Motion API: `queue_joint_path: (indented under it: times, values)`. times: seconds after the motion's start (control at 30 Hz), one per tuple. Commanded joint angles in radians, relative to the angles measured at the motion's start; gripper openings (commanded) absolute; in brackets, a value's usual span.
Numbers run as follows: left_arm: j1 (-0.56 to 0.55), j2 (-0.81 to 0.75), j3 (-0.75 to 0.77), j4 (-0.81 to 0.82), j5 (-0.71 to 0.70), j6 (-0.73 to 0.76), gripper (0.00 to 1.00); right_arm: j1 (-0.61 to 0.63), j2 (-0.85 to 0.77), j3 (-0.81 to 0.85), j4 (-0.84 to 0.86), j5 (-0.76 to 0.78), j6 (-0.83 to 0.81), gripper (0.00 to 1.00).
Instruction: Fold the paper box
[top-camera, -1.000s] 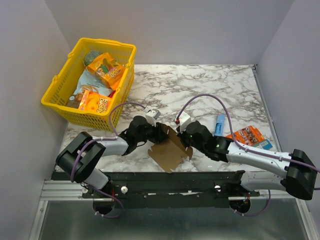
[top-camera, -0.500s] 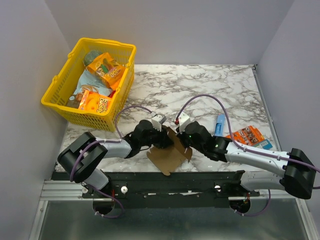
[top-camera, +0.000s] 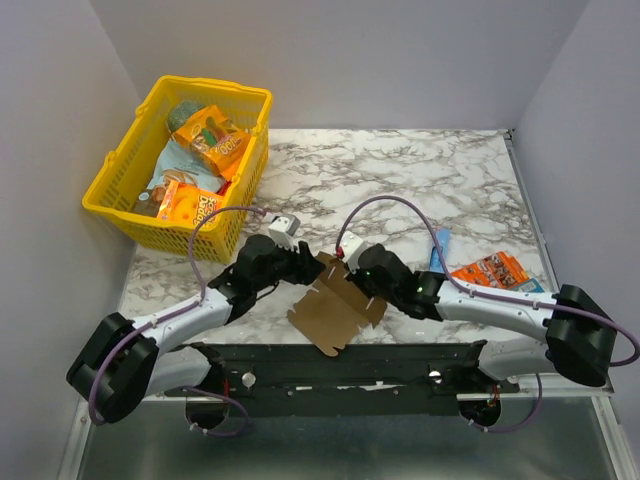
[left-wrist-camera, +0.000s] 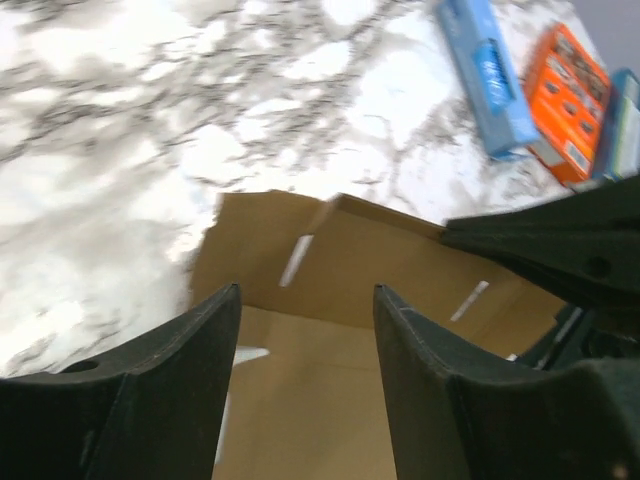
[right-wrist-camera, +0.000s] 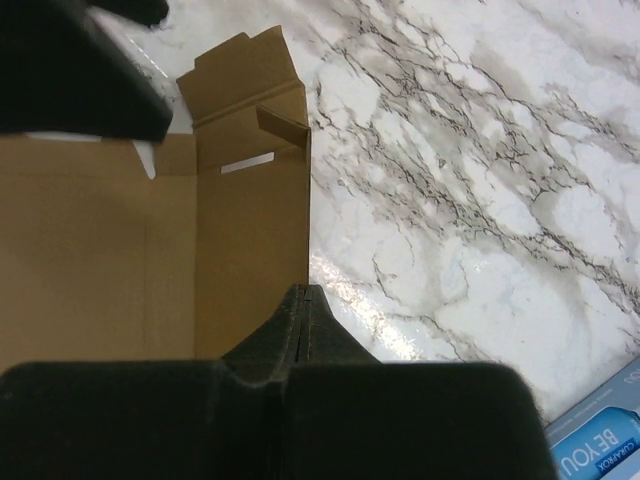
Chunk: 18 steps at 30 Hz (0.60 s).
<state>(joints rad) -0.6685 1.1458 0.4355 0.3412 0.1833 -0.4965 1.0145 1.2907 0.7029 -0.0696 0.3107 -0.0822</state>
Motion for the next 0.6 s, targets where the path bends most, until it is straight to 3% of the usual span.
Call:
queue_joint_path:
  times: [0.0, 0.37, 0.57]
  values:
    - [0.118, -0.001, -0.009, -0.016, -0.041, -0.063, 0.66, 0.032, 0.027, 0.027, 0.019, 0.054, -0.091, 0.01]
    - [0.207, 0.264, 0.135, 0.093, -0.002, -0.045, 0.70, 0.116, 0.076, 0.003, 0.148, 0.289, -0.218, 0.01]
    - [0.211, 0.423, 0.216, 0.133, -0.004, -0.045, 0.70, 0.125, 0.076, -0.014, 0.208, 0.300, -0.286, 0.01]
